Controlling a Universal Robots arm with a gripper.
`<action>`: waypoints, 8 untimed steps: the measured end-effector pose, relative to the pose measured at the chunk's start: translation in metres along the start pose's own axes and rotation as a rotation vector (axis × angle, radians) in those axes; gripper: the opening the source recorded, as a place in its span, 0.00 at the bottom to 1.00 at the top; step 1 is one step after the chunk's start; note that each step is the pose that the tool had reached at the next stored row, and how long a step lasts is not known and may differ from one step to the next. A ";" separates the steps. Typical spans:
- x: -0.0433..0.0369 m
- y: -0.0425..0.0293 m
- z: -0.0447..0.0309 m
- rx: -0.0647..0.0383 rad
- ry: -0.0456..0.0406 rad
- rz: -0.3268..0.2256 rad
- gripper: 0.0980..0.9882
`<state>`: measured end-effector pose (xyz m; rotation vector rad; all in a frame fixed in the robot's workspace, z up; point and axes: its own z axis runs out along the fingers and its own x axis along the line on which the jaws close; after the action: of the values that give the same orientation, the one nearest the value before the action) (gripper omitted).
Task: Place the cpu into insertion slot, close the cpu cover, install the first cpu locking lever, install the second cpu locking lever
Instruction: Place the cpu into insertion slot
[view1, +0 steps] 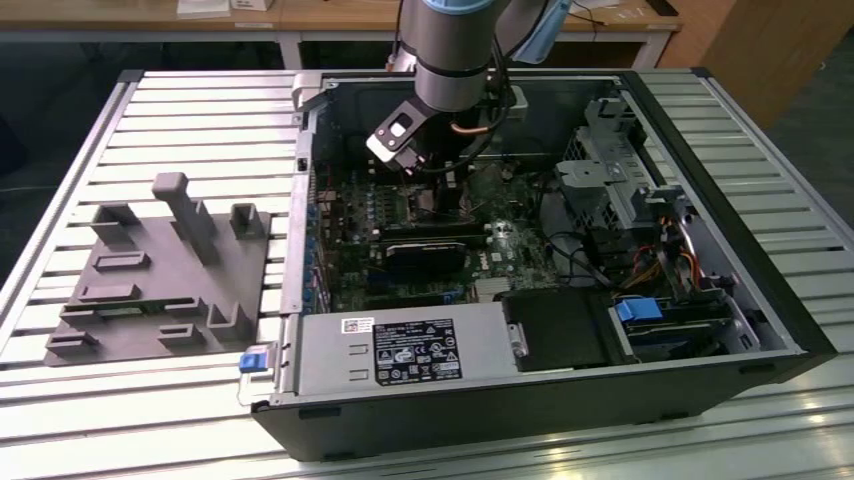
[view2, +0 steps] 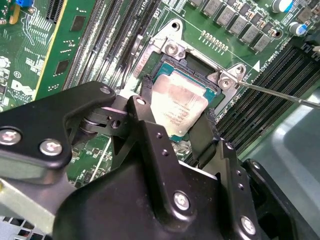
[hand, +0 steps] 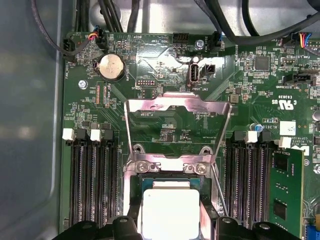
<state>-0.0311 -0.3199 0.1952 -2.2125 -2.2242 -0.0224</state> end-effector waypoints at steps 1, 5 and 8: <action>-0.0001 0.0000 0.0001 0.000 0.0001 0.000 0.49; -0.0011 -0.0007 0.0004 0.000 0.0002 -0.009 0.49; -0.0016 -0.0009 0.0007 0.000 0.0002 -0.022 0.49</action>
<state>-0.0320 -0.3215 0.1945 -2.1883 -2.2478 -0.0223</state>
